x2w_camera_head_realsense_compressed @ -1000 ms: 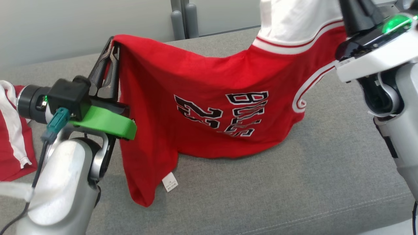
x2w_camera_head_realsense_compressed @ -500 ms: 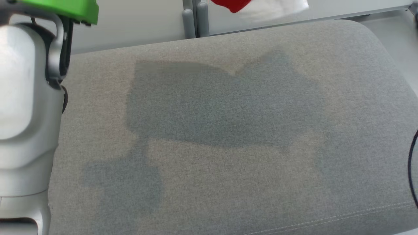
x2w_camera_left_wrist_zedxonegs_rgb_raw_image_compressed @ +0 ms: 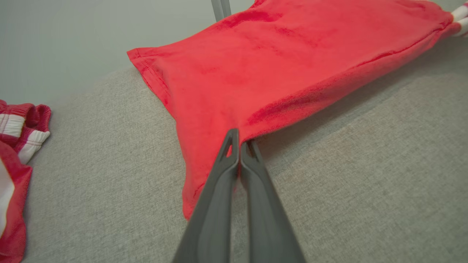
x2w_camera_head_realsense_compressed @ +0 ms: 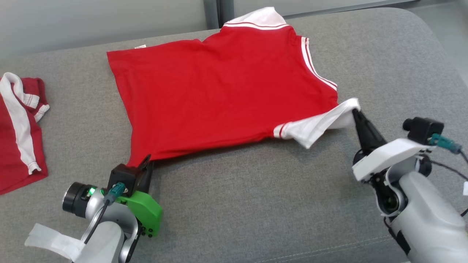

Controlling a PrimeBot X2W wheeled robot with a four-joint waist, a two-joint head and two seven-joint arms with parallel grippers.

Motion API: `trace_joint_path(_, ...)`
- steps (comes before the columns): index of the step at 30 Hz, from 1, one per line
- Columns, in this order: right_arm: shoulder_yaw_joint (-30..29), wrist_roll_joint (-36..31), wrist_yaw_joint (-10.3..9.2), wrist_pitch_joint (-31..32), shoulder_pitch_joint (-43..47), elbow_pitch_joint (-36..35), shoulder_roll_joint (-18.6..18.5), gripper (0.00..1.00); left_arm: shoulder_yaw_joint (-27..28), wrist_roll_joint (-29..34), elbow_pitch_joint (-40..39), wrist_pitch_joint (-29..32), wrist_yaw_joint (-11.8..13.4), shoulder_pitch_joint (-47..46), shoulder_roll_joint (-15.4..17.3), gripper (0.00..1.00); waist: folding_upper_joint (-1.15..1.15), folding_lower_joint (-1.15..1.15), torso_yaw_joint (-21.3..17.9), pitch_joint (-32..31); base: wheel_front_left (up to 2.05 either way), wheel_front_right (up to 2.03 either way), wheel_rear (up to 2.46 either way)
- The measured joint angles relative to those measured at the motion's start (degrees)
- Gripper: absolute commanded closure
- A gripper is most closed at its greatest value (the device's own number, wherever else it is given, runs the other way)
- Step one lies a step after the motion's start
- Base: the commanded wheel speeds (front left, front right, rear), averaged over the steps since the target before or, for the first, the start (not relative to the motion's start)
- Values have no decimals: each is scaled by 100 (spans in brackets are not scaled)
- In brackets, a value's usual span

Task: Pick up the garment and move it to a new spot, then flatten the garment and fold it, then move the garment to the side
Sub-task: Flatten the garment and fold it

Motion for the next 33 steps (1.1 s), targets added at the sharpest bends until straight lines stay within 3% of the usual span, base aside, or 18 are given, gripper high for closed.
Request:
trace_joint_path(4, 315, -59, 8, -26, 258, -75, 182, 100, 10, 5, 51, -263, 71, 169, 2, 100, 0, 0, -65, 16, 0, 0, 0)
trace_joint_path(16, 419, -342, 56, -134, 831, -887, -247, 100, 186, 175, -125, -738, 354, 570, 18, 100, 0, 0, -88, -127, 0, 0, 0)
trace_joint_path(22, 649, -417, 57, -140, 1360, -1165, -240, 100, 265, 421, -291, -789, 419, 842, 198, 100, 0, 0, -119, -284, 0, 0, 0)
trace_joint_path(28, 691, -356, 57, -140, 1879, -1210, -271, 100, 4, 1017, -561, -808, 445, 865, 495, 100, 0, 0, -152, -414, 0, 0, 0)
trace_joint_path(33, 726, -328, 57, -140, 2160, -1163, -335, 100, -211, 1113, -584, -808, 445, 1065, 464, 100, 0, 0, -173, -429, 0, 0, 0)
